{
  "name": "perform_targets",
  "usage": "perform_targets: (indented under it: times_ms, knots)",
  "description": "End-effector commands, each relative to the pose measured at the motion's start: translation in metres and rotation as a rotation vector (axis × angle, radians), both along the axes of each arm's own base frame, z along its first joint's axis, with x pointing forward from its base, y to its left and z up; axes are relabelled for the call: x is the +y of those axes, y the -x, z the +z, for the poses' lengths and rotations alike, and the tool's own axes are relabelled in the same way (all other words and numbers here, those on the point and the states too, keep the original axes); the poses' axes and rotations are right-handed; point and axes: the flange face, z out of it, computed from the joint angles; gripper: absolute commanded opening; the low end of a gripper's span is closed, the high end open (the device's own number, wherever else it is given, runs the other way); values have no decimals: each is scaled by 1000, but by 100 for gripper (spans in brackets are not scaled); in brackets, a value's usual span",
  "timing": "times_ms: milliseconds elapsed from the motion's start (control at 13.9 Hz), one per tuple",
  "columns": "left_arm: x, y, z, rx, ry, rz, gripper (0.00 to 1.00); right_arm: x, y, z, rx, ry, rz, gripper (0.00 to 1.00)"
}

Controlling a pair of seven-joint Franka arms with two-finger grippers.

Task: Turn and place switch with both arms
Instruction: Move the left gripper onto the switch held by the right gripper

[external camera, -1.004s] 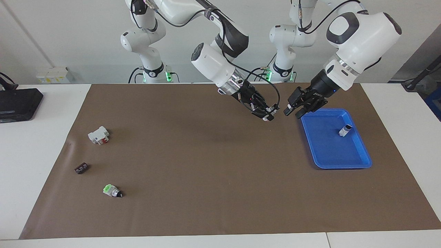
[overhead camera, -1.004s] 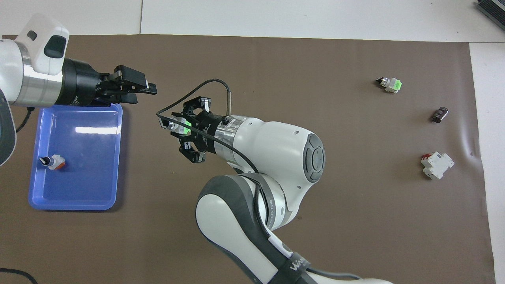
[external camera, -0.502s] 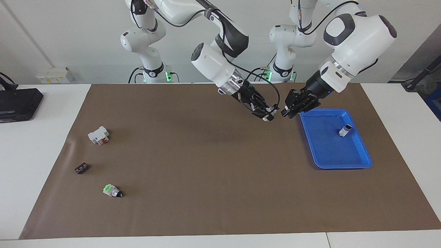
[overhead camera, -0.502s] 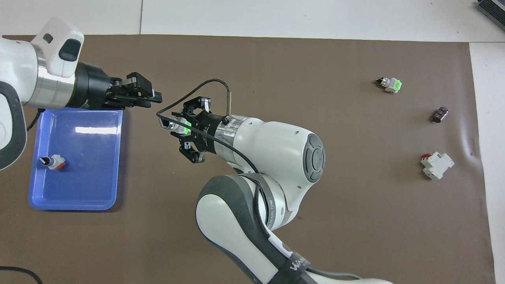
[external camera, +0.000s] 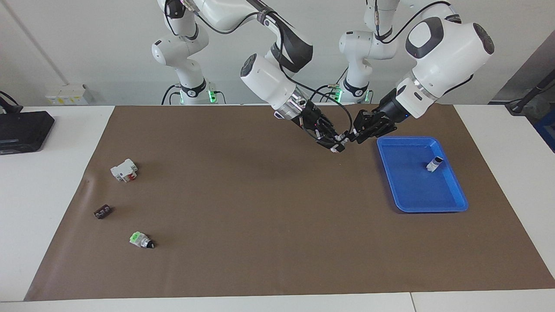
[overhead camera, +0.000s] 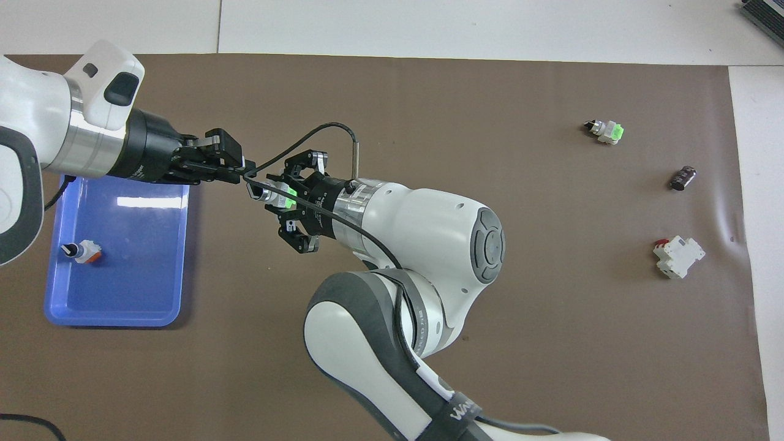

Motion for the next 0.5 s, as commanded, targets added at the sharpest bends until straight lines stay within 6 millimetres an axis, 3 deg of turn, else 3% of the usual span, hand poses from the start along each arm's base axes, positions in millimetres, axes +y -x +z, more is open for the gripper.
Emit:
perform_targets:
  times_ms: [0, 430]
  knots:
    - [-2, 5, 4, 30, -3, -12, 26, -2, 1, 4, 2, -17, -13, 0]
    - [-13, 12, 0, 53, -5, -26, 22, -2, 1, 4, 2, -17, -13, 0]
